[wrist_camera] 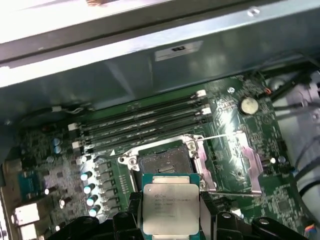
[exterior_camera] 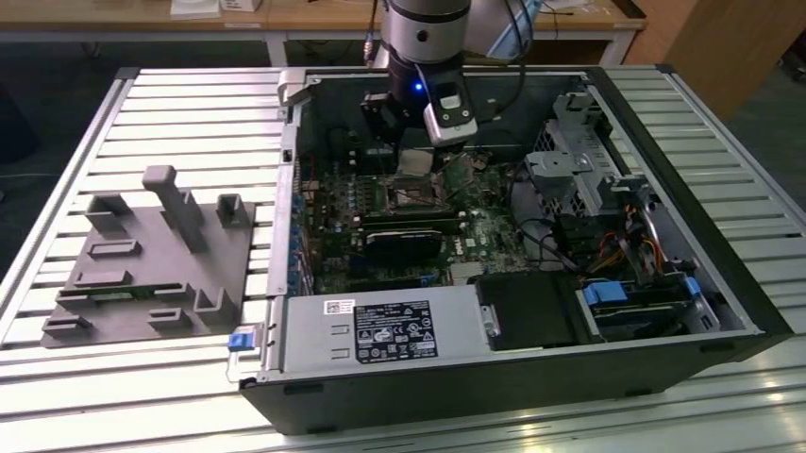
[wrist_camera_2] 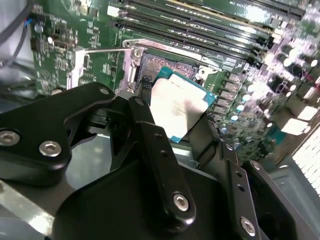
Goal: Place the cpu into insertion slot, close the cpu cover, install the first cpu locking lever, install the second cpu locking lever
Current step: 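Place the cpu into insertion slot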
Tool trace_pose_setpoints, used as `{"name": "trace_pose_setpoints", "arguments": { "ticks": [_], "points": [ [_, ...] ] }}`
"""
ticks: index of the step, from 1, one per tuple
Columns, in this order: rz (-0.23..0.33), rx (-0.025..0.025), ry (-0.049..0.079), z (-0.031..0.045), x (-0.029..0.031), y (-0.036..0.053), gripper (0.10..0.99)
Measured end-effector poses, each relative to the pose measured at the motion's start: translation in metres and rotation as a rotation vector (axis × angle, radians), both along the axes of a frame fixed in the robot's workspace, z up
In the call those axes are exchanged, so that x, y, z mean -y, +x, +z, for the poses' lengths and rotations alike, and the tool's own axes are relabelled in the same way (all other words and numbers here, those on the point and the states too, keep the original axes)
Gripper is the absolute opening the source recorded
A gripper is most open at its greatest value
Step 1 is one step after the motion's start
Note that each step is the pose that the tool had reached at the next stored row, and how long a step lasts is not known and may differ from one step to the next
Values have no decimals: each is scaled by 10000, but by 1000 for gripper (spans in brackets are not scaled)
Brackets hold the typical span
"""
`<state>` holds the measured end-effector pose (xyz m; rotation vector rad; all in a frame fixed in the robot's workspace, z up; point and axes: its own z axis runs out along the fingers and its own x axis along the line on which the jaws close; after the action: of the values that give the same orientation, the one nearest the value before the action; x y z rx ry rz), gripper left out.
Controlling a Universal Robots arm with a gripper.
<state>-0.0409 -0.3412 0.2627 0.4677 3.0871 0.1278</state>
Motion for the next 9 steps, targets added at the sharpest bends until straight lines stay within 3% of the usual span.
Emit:
{"name": "trace_pose_setpoints", "arguments": {
  "ticks": [9],
  "points": [
    [-1594, 1, 1, -7, 0, 0, 541]
  ]
}}
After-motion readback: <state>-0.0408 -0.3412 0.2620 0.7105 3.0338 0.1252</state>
